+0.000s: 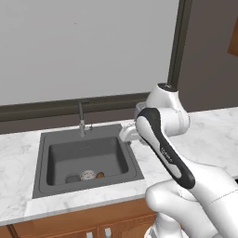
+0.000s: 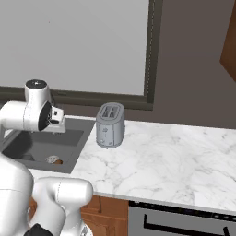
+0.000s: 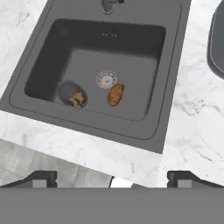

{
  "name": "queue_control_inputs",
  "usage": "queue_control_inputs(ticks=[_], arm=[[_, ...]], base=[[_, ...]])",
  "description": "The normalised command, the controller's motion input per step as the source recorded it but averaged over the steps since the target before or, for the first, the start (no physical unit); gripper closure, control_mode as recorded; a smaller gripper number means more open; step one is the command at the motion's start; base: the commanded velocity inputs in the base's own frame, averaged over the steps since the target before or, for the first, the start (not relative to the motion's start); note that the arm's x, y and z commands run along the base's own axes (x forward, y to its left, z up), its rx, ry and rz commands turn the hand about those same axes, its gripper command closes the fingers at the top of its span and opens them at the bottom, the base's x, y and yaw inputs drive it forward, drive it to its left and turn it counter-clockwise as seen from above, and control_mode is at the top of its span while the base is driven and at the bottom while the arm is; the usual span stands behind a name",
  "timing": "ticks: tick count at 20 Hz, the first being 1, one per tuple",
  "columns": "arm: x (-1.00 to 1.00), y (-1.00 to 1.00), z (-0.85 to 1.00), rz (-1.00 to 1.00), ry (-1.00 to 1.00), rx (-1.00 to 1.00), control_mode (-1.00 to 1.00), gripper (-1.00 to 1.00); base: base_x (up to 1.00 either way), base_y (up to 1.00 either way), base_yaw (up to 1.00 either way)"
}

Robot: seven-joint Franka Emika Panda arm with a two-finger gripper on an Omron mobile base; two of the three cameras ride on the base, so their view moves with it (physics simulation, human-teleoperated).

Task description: Pick the jar and glass cup and place them in the sink. Then turn on the water.

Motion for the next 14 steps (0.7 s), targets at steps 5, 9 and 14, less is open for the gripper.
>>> queue_control_inputs(ticks=[5,9,14], arm=[[-0.2,-0.53,0.04,-0.09,0.0,-0.04,-1.0,-1.0],[-0.09,-0.44,0.0,-0.09,-0.04,-0.08,-1.0,-1.0],[-0.03,-0.44,0.0,-0.04,-0.05,-0.06,-1.0,-1.0]], base=[[0.0,0.0,0.0],[0.0,0.0,0.0],[0.0,0.0,0.0]])
